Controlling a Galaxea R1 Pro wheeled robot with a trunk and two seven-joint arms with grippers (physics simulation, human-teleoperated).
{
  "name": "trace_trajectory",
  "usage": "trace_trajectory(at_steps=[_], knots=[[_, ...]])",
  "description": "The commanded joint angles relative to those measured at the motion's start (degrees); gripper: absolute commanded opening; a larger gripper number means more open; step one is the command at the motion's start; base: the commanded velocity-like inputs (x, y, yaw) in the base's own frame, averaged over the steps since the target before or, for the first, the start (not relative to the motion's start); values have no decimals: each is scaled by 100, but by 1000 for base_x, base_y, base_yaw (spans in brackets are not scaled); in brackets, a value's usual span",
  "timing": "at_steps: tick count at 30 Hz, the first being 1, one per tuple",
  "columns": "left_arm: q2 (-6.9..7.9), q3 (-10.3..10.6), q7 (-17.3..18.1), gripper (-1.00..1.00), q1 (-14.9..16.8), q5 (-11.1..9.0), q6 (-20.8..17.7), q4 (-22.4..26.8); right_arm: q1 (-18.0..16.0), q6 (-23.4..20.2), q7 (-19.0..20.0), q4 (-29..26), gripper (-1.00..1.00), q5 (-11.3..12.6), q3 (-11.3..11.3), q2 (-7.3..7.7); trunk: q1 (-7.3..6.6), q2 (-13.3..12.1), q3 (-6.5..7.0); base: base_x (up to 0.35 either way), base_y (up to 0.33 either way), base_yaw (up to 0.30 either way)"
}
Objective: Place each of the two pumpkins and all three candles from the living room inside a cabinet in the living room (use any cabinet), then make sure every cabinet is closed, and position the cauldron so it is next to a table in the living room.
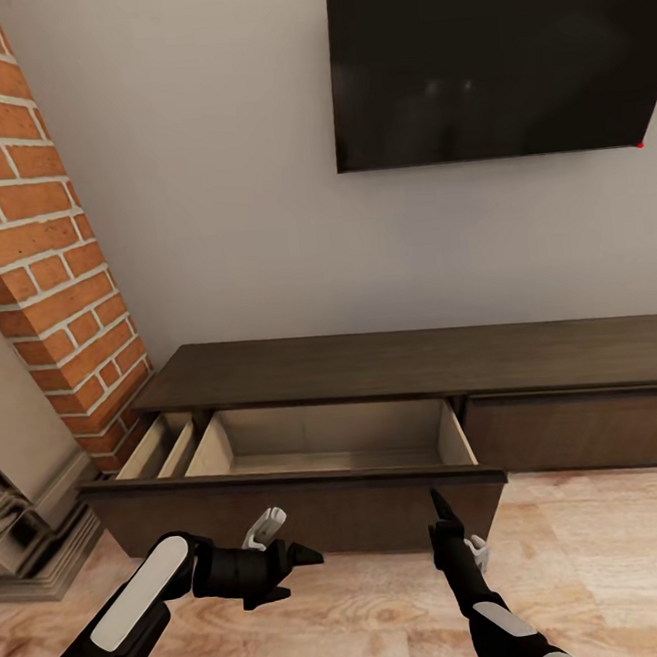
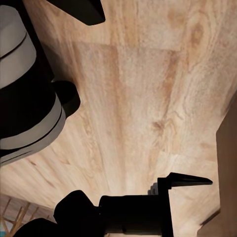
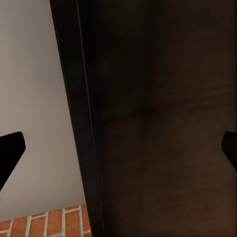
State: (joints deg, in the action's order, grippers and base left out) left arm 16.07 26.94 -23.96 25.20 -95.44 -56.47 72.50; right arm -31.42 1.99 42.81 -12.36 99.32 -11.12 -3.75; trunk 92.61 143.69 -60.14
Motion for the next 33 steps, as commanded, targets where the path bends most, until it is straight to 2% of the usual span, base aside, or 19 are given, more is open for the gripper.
trace_trajectory(at_steps=[1, 4, 11, 17, 20, 27, 33], knots=[[3, 11, -59, 100, 7, -61, 4, 7, -4, 21, 9, 2, 100, 52, -48, 0, -2, 2, -5, -17, 0, 0], [2, 11, -40, 100, 8, -62, 4, 56, -4, 13, -29, -10, 100, 52, -58, 3, -2, 2, -5, -7, 0, 0], [1, -46, -27, 100, 11, -121, -1, 82, -4, -4, -85, -53, 100, 60, -71, -2, -20, -7, 150, -1, 0, 0], [1, -40, -88, 100, 23, -137, -4, 322, -4, -14, -252, -94, 100, 62, -77, -2, -35, -15, 283, 0, 0, 0], [1, -39, -97, 100, 30, -135, -4, 326, -1, -181, -282, -51, 100, 56, -81, 15, -43, -19, 349, -90, 0, 0], [-2, -42, -101, 100, 45, -146, -4, 321, 92, -822, -290, 592, 100, 20, -90, 16, -61, -28, 504, -157, 0, 0], [-1, -39, -103, 100, 53, -229, -4, 325, 101, -990, -300, 1136, 100, 20, -92, 15, -76, -36, 637, -194, 43, 0]])
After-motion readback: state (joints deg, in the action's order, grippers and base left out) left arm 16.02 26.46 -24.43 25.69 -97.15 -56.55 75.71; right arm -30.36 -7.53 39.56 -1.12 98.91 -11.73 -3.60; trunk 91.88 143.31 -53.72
